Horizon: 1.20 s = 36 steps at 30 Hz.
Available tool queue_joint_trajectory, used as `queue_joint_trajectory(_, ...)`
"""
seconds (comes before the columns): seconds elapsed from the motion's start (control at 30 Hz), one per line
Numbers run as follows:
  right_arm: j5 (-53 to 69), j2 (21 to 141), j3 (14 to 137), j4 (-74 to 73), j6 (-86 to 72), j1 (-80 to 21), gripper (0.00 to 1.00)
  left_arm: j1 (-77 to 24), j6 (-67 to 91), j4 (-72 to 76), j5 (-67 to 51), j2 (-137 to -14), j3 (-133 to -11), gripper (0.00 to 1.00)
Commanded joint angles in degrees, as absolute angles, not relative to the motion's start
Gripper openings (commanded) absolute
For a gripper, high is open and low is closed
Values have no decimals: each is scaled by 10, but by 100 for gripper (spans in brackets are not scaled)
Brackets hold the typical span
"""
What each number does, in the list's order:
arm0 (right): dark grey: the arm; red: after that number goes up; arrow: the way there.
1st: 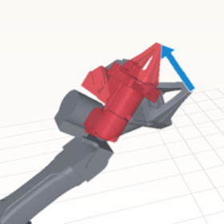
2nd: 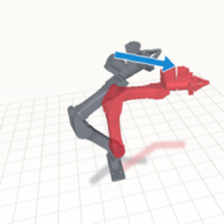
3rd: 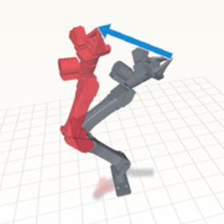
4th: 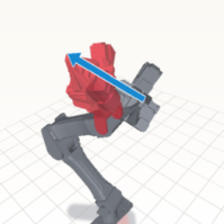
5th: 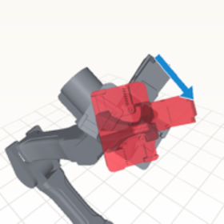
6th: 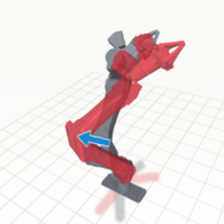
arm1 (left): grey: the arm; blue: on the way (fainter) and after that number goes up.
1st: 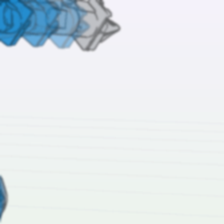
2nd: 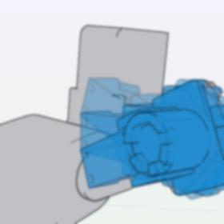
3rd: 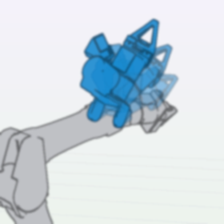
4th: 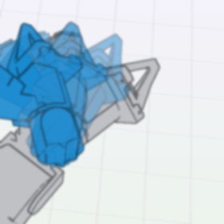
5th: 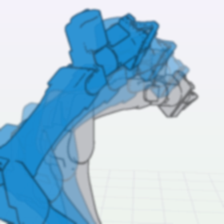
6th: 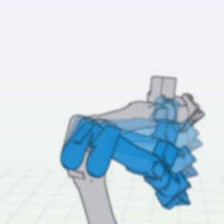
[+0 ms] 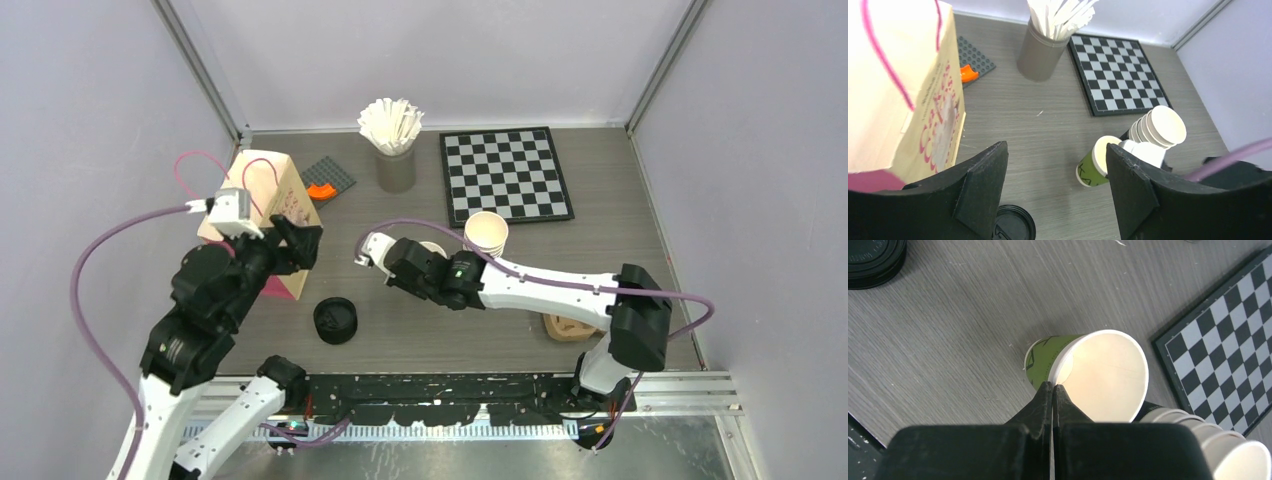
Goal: Pack the takeout coffee
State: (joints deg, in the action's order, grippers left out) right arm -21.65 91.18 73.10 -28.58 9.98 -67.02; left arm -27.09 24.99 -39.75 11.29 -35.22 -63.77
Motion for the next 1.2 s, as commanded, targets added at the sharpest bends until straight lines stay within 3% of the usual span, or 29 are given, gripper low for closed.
queue_joint_trajectory(0.0,-218,938,729,-243,104,-681,2,-270,224,-385,148,-303,-615,73)
queue_joint_trajectory(0.07,-218,943,733,-251,96,-686,9,-270,218,-385,159,-289,-605,73)
queue_joint_trajectory(0.27,-234,897,768,-322,33,-686,45,-270,210,-398,170,-275,-588,74)
queue_joint_trajectory(0.4,-263,857,806,-381,-32,-674,59,-270,208,-399,164,-275,-578,74)
queue_joint_trajectory(0.57,-280,842,871,-482,-141,-576,73,-270,200,-400,136,-275,-569,74)
queue_joint_trajectory(0.87,-243,811,856,-550,-177,-374,73,-270,188,-428,121,-264,-558,74)
queue_joint_trajectory(1.17,-130,848,833,-518,-164,-302,73,-270,194,-424,121,-243,-536,74)
